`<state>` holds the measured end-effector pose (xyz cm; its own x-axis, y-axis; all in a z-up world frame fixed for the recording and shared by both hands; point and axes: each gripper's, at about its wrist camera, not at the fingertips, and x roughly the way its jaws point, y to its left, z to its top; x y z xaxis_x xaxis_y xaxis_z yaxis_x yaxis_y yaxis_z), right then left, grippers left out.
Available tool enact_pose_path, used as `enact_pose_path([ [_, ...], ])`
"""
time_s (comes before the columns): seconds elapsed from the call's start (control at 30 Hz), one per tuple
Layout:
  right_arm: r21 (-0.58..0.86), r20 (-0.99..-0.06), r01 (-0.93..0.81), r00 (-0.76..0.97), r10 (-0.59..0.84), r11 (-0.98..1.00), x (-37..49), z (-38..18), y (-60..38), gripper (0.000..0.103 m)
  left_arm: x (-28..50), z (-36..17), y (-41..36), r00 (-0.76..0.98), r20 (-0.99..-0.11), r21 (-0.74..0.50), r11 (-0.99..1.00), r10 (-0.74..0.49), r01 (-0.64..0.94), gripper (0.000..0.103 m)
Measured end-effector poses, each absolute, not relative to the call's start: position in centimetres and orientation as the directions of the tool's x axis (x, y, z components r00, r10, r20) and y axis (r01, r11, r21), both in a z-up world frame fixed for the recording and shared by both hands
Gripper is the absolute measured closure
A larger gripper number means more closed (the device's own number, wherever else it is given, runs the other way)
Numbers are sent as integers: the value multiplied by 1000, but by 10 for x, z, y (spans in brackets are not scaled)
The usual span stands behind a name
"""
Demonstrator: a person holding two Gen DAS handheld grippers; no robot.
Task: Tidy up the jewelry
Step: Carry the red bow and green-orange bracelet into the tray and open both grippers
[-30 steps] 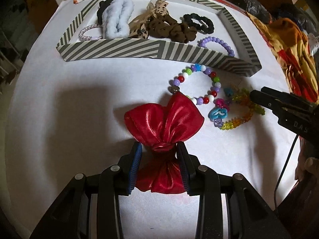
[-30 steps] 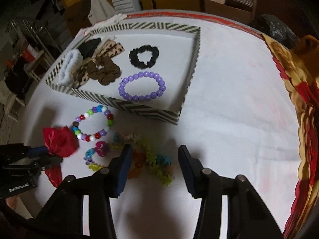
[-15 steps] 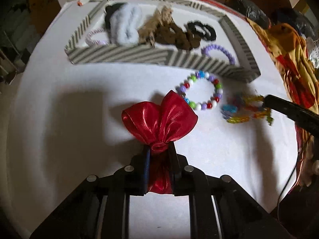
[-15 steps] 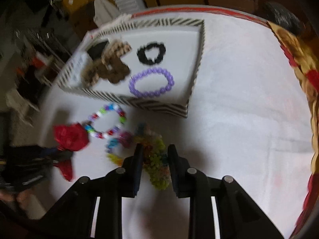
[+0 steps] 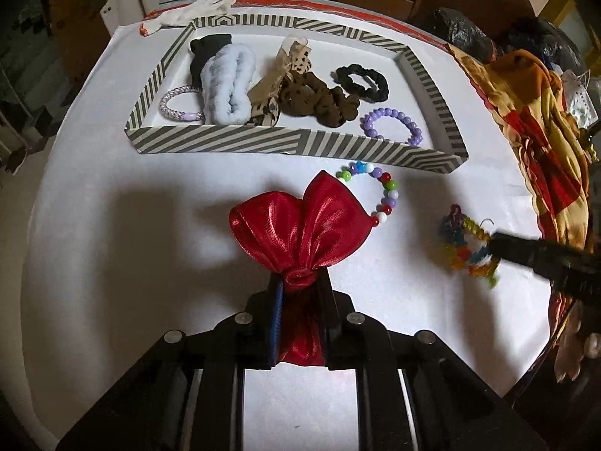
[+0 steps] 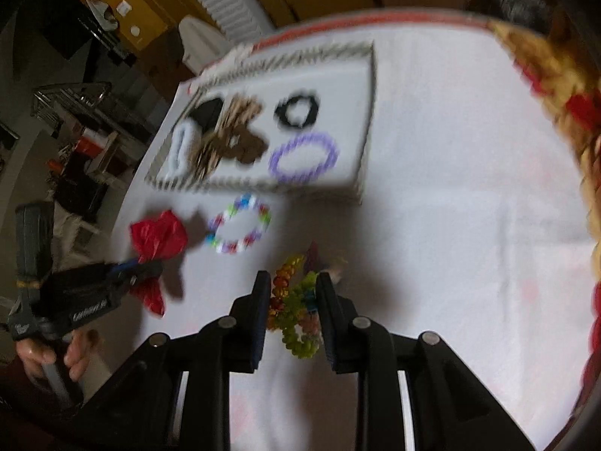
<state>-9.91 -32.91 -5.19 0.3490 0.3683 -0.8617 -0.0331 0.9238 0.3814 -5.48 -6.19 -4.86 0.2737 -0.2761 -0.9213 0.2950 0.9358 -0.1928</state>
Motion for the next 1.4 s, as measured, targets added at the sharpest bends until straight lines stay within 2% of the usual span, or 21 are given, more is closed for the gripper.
enact_pose_path([
  [0.1, 416, -865, 7, 309, 394, 909, -104, -64, -330, 70, -55, -49, -61, 273, -922, -190, 937, -273, 294, 96],
  [0.27, 371, -880, 81, 349, 322, 925, -112, -65, -349, 70, -54, -48, -60, 276, -923, -186, 938, -269, 291, 96],
  [0.53, 261, -922, 58, 310, 231, 963, -112, -83, -337, 70, -53, -47, -59, 275, -925, -181, 941, -262, 287, 96],
  [0.6, 192, -935, 40, 311, 170, 981, -110, -91, -330, 71, -53, -47, -59, 275, -925, -180, 941, -261, 287, 96],
  [0.63, 173, -929, 26, 337, 154, 985, -111, -91, -328, 72, -54, -47, -59, 277, -925, -178, 941, -260, 288, 96],
  [0.67, 164, -926, 22, 348, 146, 986, -112, -91, -327, 88, -53, -47, -59, 276, -925, -179, 941, -261, 287, 96],
  [0.7, 167, -930, 18, 334, 151, 986, -111, -92, -326, 96, -53, -46, -59, 278, -925, -177, 941, -259, 288, 96],
  [0.73, 175, -929, 20, 333, 159, 984, -112, -91, -326, 97, -53, -45, -58, 281, -924, -174, 941, -257, 289, 96],
  [1.07, 269, -849, -22, 466, 248, 963, -113, -10, -336, 97, -42, -10, -58, 355, -892, -171, 935, -281, 310, 96],
  [1.4, 230, -791, -89, 563, 239, 969, -79, 48, -322, 97, -7, 16, -68, 437, -864, -122, 946, -250, 299, 96],
])
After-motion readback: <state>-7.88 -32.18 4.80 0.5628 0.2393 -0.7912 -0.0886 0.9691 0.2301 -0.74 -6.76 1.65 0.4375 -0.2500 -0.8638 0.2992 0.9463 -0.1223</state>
